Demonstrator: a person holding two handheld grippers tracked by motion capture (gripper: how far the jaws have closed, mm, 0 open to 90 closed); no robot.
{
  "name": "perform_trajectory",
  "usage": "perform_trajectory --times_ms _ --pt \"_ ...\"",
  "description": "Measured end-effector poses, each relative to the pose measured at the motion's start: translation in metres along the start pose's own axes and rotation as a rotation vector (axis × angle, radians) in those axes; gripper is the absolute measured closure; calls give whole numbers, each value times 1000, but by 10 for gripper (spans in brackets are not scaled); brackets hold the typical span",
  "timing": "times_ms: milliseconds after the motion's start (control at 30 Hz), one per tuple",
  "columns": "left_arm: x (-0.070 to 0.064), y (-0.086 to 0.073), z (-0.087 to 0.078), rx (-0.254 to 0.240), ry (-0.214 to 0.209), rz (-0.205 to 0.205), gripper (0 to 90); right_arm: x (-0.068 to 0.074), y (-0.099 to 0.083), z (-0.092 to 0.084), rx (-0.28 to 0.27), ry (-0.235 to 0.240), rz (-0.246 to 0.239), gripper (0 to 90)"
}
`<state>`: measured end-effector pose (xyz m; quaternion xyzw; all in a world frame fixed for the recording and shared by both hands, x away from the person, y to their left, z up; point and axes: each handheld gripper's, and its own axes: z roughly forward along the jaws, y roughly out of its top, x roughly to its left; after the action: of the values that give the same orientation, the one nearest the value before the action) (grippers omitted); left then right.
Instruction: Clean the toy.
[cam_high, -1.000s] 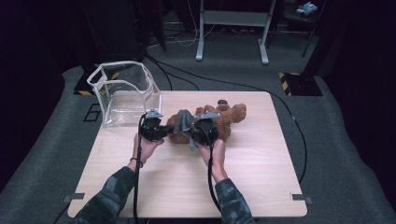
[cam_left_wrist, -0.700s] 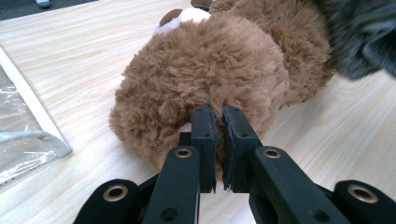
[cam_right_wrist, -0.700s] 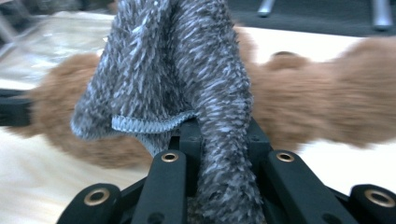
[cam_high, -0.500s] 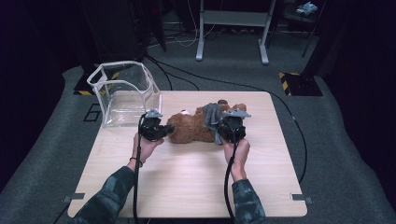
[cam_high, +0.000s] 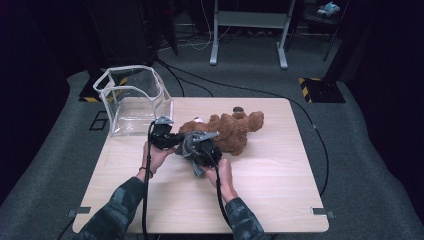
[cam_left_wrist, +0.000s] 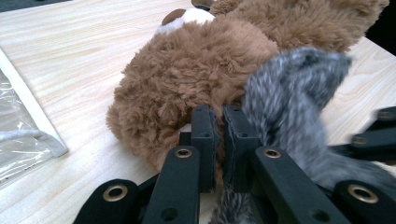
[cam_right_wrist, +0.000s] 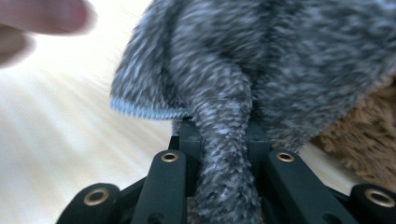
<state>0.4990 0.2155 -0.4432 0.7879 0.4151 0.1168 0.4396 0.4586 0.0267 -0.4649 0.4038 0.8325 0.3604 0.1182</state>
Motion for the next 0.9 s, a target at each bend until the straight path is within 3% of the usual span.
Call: perform_trajectory --times_ms 133,167,200,233,300,433,500,533,567,633,667,700,733,800,833,867,900 --pt "1 0 0 -1 -2 1 841 -12 -3 6 23 -45 18 760" --pt "1 0 -1 2 -4 2 840 -17 -5 4 32 -72 39 760" --pt "1 0 0 -1 -2 0 840 -30 -11 -3 24 -103 92 760" --pt "1 0 0 -2 -2 -1 840 -30 -11 -3 24 -103 92 760" --pt "1 0 -1 -1 -3 2 841 -42 -18 -15 14 -129 137 760" --pt "1 0 -1 -3 -3 0 839 -62 -36 -46 0 -168 160 757" --pt "1 0 -1 -3 -3 0 837 -70 -47 -62 3 -222 166 755" --pt "1 0 -1 -3 -2 3 834 -83 -60 -79 -5 -244 193 752" --pt "1 0 0 -3 -2 2 834 -83 -60 -79 -5 -244 193 752" --pt "1 0 0 -2 -3 -1 831 -96 -71 -96 -8 -301 244 748" --pt "0 0 0 -7 -2 0 829 -110 -83 -112 -15 -363 276 746" --pt "1 -1 0 -7 -3 1 829 -117 -88 -118 -2 -394 288 743" --pt "1 -1 0 -7 -3 1 828 -117 -88 -118 -2 -394 288 743" --pt "1 0 0 -2 -4 3 828 -134 -102 -131 49 -465 328 726" --pt "1 0 0 -3 -4 3 828 -134 -102 -131 49 -465 328 726" --pt "1 0 0 -3 -4 1 827 -143 -109 -135 81 -520 337 696" --pt "1 -1 0 -6 -5 0 827 -143 -109 -135 81 -520 337 696"
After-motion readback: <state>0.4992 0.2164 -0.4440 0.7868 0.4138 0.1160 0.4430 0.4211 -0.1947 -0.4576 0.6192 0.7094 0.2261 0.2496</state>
